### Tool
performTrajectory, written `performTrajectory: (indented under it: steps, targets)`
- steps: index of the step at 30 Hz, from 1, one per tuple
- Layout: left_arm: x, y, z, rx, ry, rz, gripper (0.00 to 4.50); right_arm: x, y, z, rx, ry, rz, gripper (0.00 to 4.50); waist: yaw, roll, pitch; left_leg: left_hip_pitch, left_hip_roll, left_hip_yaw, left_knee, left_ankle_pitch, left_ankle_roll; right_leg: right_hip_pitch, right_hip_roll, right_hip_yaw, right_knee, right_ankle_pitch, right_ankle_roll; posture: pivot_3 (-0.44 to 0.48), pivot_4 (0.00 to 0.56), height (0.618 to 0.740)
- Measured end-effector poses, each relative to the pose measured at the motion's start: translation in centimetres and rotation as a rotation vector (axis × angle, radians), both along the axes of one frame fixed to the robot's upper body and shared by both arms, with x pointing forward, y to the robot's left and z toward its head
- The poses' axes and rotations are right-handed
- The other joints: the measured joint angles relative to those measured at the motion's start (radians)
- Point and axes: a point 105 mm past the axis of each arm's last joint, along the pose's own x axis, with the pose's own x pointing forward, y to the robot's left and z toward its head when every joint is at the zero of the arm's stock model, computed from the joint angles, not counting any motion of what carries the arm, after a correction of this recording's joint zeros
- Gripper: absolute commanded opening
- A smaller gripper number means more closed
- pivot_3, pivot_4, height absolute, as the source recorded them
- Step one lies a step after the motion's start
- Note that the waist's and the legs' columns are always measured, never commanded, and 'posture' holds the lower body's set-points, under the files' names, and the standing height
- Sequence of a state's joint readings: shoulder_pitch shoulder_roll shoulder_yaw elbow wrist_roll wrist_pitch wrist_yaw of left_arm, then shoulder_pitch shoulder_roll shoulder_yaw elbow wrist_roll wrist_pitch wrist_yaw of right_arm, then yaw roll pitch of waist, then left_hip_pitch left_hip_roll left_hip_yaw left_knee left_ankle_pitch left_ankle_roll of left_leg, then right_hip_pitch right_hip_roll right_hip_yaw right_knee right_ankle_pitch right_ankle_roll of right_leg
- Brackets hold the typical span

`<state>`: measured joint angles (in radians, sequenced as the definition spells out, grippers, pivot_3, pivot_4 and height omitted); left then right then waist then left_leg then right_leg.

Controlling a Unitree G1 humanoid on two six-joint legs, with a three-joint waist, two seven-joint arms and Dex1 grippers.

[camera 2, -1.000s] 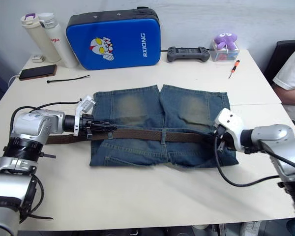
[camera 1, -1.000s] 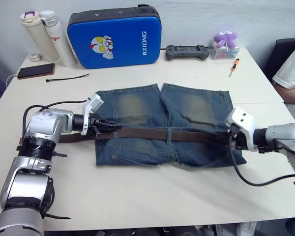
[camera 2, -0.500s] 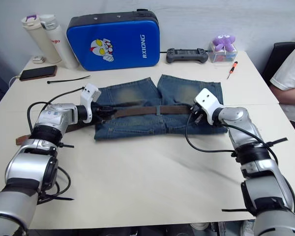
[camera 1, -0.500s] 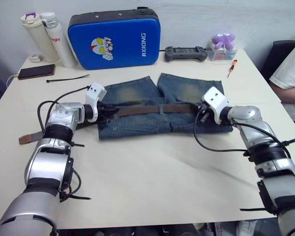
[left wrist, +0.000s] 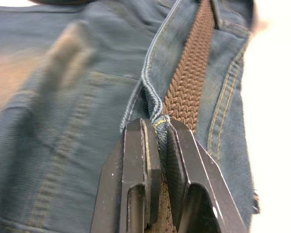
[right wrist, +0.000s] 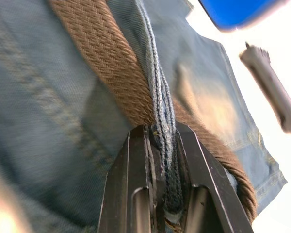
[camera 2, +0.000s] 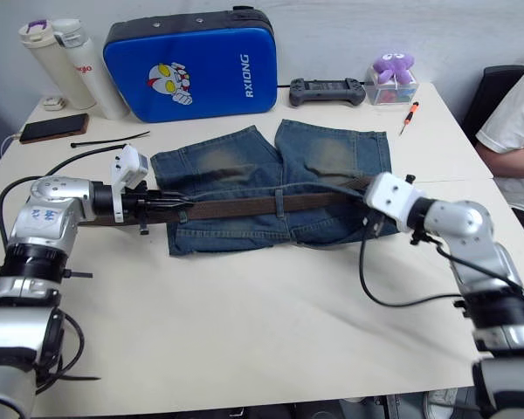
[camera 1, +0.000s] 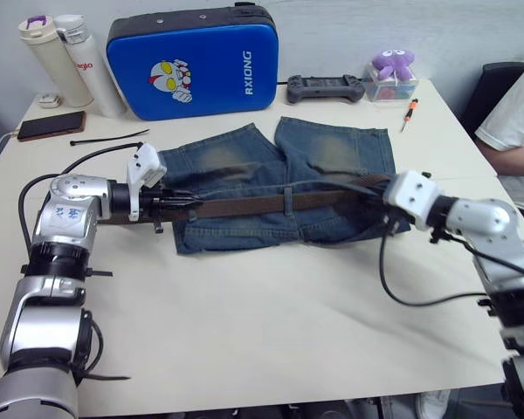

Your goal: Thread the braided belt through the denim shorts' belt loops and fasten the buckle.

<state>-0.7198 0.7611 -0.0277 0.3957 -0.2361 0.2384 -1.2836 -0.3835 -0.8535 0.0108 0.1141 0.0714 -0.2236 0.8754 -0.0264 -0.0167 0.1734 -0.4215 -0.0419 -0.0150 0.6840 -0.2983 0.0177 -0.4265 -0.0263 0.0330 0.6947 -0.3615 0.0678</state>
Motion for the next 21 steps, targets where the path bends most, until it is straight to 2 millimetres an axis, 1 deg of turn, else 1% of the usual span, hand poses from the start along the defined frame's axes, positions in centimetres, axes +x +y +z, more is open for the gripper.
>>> performTrajectory:
  steps: [1,2,4,6,7,9,10,12,13,14,15,17,20,21]
  targets:
    - [-1.0,-0.1,-0.5,0.022,-0.001,-0.030,0.04,-1.2,0.0,-0.5,-0.004,-0.022,0.025,0.00,0.000,0.000,0.000,0.001,0.000,0.000,0.000,0.000,0.000,0.001,0.000,0.000,0.000,0.000,0.000,0.000,0.150,0.740]
    - [-1.7,-0.1,-0.9,0.033,0.008,-0.049,0.04,-1.8,0.0,-0.9,-0.005,-0.025,0.037,0.00,-0.001,0.000,0.000,0.001,0.000,0.001,0.000,0.000,0.000,0.001,0.000,0.001,0.001,0.000,0.000,0.000,0.150,0.740]
    - [-3.1,-0.8,-1.4,0.053,0.003,-0.101,0.04,-3.1,-0.3,-0.9,-0.004,-0.074,0.048,0.00,0.000,0.000,0.000,0.001,0.000,0.001,0.000,0.000,0.001,0.001,0.000,0.002,0.000,0.000,0.000,0.000,0.150,0.740]
    - [-4.8,-1.1,-2.3,0.098,0.001,-0.157,0.04,-4.5,-0.7,-1.1,-0.006,-0.112,0.059,0.00,0.000,0.000,0.000,0.003,0.000,0.001,0.000,0.000,0.001,0.003,0.000,0.002,0.000,0.000,0.000,0.000,0.150,0.740]
    - [-5.6,-1.1,-2.8,0.123,0.011,-0.183,0.04,-5.2,-0.8,-1.6,-0.010,-0.114,0.067,0.00,0.001,0.000,0.000,0.003,0.000,0.001,0.000,0.000,0.001,0.004,0.000,0.002,0.000,0.000,0.000,0.000,0.150,0.740]
    - [-7.2,-1.2,-3.8,0.149,0.041,-0.229,0.04,-6.9,-1.1,-3.2,-0.028,-0.099,0.087,0.00,0.001,0.000,0.000,0.007,0.000,0.001,-0.001,0.000,0.002,0.008,0.001,0.002,-0.003,0.000,0.000,0.000,0.150,0.740]
    - [-8.0,-1.2,-4.4,0.162,0.063,-0.248,0.04,-7.7,-1.3,-4.0,-0.034,-0.081,0.095,0.00,0.001,0.001,0.001,0.013,0.000,0.001,-0.004,-0.001,0.003,0.015,0.001,0.001,-0.006,0.000,0.000,0.000,0.150,0.740]
    - [-8.8,-1.3,-4.8,0.184,0.080,-0.273,0.04,-8.6,-1.6,-5.0,-0.041,-0.062,0.109,0.00,0.000,0.001,0.001,0.021,0.000,0.001,-0.005,-0.006,0.011,0.023,0.000,0.002,-0.010,0.000,0.000,0.000,0.150,0.740]
    - [-9.0,-1.3,-4.8,0.190,0.080,-0.279,0.04,-8.9,-1.6,-5.2,-0.046,-0.057,0.115,0.00,0.000,0.002,0.001,0.022,0.000,0.001,-0.005,-0.006,0.011,0.025,0.001,0.002,-0.013,0.000,0.000,0.000,0.150,0.740]
    - [-9.1,-1.4,-4.9,0.198,0.081,-0.288,0.04,-9.2,-1.8,-5.5,-0.052,-0.048,0.120,0.00,-0.001,0.002,0.002,0.028,0.001,0.001,-0.006,-0.006,0.012,0.032,0.001,0.001,-0.015,0.000,-0.001,0.000,0.150,0.740]
    - [-9.5,-1.3,-5.1,0.213,0.087,-0.297,0.04,-10.3,-2.0,-6.2,-0.094,-0.020,0.156,0.00,0.000,0.004,0.002,0.036,0.001,0.001,-0.009,-0.008,0.012,0.039,0.000,0.002,-0.018,-0.001,-0.002,0.000,0.150,0.740]
    - [-10.1,-1.4,-5.5,0.228,0.104,-0.314,0.04,-11.8,-2.3,-7.2,-0.127,0.022,0.190,0.00,0.000,0.004,0.002,0.040,0.001,0.000,-0.018,-0.008,0.012,0.042,0.001,0.001,-0.024,-0.001,-0.002,0.000,0.150,0.740]
    - [-11.7,-1.3,-7.2,0.261,0.162,-0.346,0.04,-13.8,-2.9,-8.7,-0.158,0.075,0.230,0.00,0.000,0.004,0.002,0.041,0.001,0.001,-0.020,-0.008,0.012,0.043,0.001,0.001,-0.026,-0.001,-0.002,0.000,0.150,0.740]
    - [-12.2,-1.2,-7.6,0.267,0.176,-0.354,0.51,-14.6,-3.2,-9.1,-0.178,0.096,0.249,0.49,0.000,0.004,0.002,0.042,0.001,0.001,-0.020,-0.008,0.012,0.044,0.001,0.001,-0.027,-0.001,-0.002,0.000,0.150,0.740]
